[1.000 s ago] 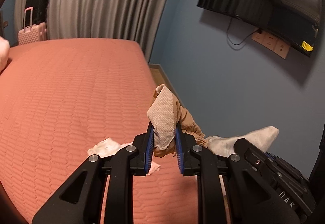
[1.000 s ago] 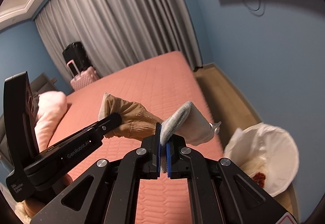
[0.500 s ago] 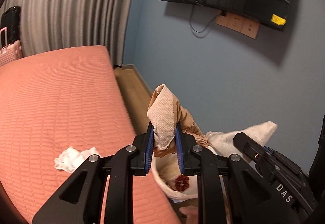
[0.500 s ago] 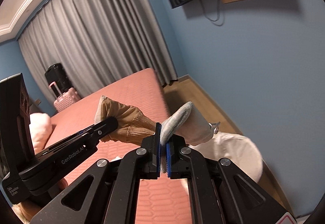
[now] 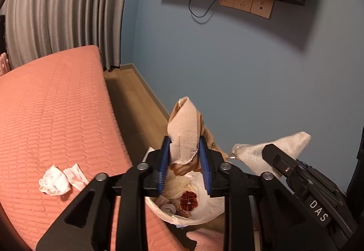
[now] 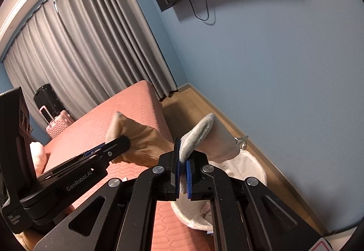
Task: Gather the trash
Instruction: 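Carry stocking and blue pouch over the wastebasket and open both tools, then move both open tools back to the last cloths on the bed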
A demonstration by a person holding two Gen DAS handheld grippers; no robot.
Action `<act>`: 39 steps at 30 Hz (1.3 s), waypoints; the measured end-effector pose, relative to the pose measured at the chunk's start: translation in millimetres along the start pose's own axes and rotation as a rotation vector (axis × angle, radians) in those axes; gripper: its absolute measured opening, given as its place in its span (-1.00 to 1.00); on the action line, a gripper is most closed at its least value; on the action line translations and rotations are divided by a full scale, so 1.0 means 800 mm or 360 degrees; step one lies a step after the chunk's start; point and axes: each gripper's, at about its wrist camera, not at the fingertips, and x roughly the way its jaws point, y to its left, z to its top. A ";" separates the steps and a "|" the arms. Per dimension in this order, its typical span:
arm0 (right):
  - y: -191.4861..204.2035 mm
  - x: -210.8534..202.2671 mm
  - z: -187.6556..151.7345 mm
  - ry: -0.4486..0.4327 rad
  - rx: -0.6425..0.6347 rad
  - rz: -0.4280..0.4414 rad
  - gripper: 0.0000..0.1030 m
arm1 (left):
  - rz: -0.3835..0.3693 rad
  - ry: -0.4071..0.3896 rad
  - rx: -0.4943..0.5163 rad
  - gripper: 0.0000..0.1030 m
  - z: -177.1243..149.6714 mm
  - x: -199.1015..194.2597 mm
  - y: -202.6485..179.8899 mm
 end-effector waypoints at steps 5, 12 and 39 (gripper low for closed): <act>-0.006 0.010 -0.002 0.0026 -0.0009 -0.0005 -0.81 | 0.0022 -0.0008 -0.0035 0.26 -0.002 0.006 -0.002; -0.001 0.022 -0.009 0.0039 -0.0022 -0.0008 -0.59 | 0.0073 0.0014 -0.0056 0.28 -0.003 0.013 0.008; 0.039 0.041 -0.020 0.0078 -0.0101 0.0038 -0.35 | 0.0151 -0.0008 -0.0193 0.28 -0.011 -0.008 0.059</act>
